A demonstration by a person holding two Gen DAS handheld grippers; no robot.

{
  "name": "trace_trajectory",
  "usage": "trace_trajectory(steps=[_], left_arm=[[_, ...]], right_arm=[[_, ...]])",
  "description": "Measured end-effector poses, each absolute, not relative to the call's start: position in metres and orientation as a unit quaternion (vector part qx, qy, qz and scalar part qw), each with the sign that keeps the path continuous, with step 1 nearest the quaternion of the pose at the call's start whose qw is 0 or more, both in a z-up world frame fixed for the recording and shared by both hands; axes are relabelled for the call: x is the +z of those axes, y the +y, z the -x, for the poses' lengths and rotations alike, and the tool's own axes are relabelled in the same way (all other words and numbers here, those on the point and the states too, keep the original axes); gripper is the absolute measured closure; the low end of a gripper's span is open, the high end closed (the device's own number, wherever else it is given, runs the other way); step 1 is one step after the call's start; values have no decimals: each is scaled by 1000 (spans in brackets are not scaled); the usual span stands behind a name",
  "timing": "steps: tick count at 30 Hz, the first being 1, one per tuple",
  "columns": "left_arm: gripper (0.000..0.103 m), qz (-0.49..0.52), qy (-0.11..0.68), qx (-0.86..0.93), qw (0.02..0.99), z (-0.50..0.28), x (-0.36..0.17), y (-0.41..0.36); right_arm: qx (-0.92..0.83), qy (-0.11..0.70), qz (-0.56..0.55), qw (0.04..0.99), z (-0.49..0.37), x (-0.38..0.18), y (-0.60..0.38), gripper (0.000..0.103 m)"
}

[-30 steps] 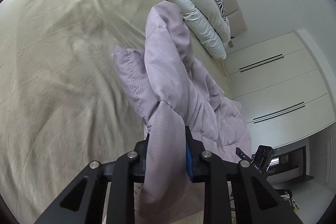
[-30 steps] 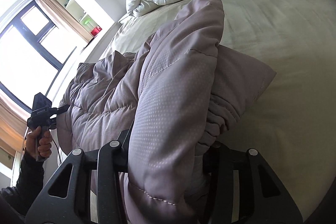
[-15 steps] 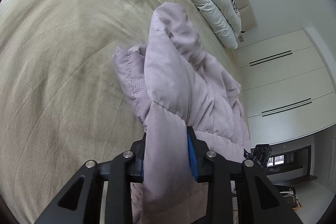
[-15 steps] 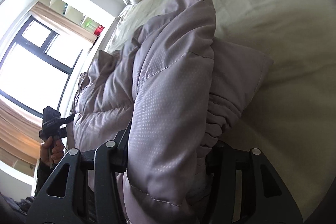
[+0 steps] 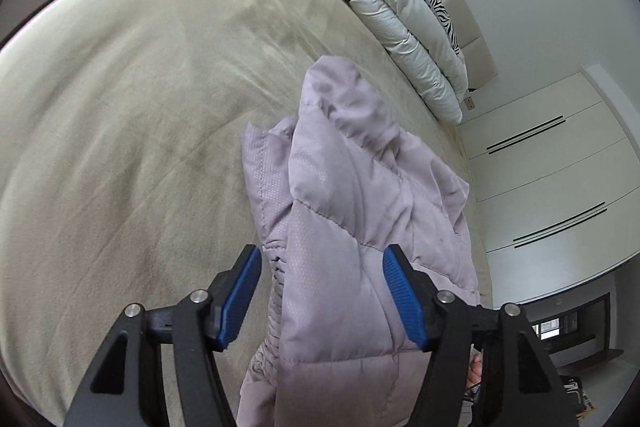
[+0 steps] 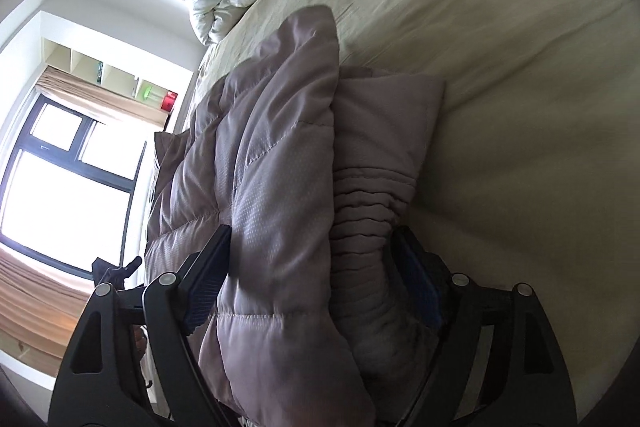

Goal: Fold large clothes

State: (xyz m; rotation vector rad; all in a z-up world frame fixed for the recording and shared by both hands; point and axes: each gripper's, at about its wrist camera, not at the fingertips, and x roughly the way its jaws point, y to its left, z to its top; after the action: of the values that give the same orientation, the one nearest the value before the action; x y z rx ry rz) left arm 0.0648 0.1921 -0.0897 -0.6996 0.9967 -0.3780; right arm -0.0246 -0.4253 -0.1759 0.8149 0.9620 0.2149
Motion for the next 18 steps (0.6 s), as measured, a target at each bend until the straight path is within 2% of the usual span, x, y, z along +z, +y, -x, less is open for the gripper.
trace_trajectory(steps=[1,5,6,10,15,18], left_arm=[[29,310,451,-167,820,-57,-77,195],[4,198,375,-112,899,-21,-15,185],[0,160,347,-92,920,-11,1,177],[0,40,258,-26,965,22,50,137],[0,-39,175,78,981,59,88,91],[0,-64,140,115,981,80,103,68]], right_arm=[[87,441,-369,814,34,-168,-429,24],[23,398,-312,862,68,-125,-435,24],[8,383,-290,877,74,-109,-434,24],[-33,320,-168,932,95,-51,-394,23],[-59,210,-51,975,124,17,-333,0],[-65,171,-25,983,124,50,-293,0]])
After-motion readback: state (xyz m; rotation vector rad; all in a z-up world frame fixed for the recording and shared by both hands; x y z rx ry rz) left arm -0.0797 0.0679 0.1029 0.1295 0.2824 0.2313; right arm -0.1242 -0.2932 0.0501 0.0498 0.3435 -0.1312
